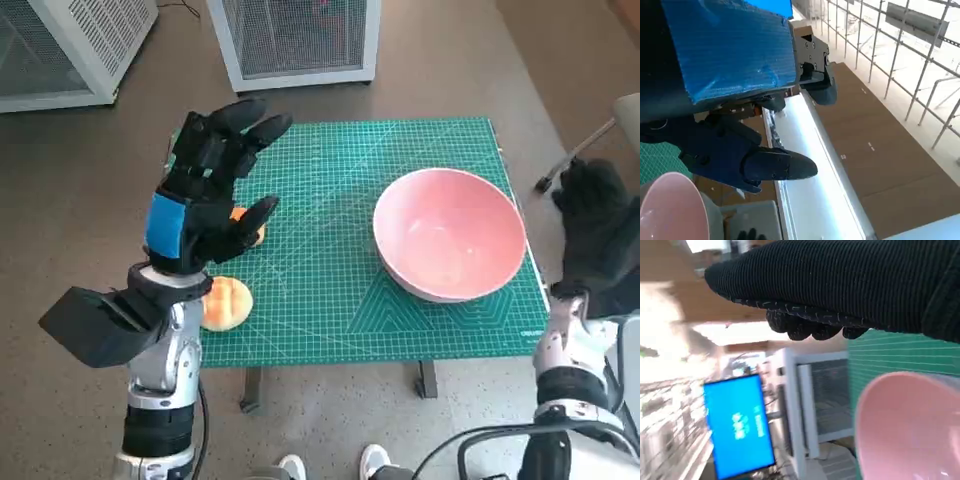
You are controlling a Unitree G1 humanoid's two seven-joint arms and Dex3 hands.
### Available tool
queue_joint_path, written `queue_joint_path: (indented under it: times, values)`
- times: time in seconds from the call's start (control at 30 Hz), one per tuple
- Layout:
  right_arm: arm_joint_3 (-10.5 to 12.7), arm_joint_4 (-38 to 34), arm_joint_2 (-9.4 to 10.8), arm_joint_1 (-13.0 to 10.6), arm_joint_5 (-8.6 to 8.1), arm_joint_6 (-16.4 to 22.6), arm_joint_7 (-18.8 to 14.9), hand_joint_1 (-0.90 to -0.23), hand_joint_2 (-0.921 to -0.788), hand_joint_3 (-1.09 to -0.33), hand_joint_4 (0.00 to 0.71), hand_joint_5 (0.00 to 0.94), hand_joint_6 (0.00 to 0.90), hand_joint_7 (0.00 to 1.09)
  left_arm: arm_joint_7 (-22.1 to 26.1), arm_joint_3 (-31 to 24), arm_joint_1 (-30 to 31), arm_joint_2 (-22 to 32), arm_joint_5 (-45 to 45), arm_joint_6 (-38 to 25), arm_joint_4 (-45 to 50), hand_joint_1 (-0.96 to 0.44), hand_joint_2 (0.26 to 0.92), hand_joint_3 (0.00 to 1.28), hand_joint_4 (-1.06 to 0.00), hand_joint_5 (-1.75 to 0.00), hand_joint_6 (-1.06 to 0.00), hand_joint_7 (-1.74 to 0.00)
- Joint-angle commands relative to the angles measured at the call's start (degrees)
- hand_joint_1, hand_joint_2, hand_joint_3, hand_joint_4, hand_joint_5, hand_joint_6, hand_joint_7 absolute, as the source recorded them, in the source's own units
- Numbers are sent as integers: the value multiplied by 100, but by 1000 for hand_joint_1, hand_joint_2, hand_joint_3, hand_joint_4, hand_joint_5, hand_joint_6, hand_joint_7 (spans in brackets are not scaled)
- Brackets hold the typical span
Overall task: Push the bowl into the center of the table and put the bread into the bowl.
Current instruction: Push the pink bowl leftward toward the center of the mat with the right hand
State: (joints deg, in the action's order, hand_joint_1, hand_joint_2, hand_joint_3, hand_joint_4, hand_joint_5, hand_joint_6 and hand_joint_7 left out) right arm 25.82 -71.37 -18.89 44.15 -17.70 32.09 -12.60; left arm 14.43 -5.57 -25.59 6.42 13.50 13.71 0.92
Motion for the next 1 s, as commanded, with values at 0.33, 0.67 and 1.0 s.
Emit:
queue_joint_path:
  times: [0.33,0.67,1.0]
  values:
    - [55,-311,393,-219,23,-531,46,-372,-921,-690,271,0,57,508,11,-62,129,133,3,-38,113,-388,921,274,-386,-373,-143,-723]
    - [17,-328,776,-26,35,-704,70,-380,-921,-683,270,2,67,479,-24,-90,188,157,-12,-40,163,-398,921,265,-434,-299,-170,-652]
    - [26,-368,1142,267,29,-848,68,-385,-921,-661,300,13,103,475,-68,-170,337,189,-38,22,250,-410,921,257,-506,-211,-224,-575]
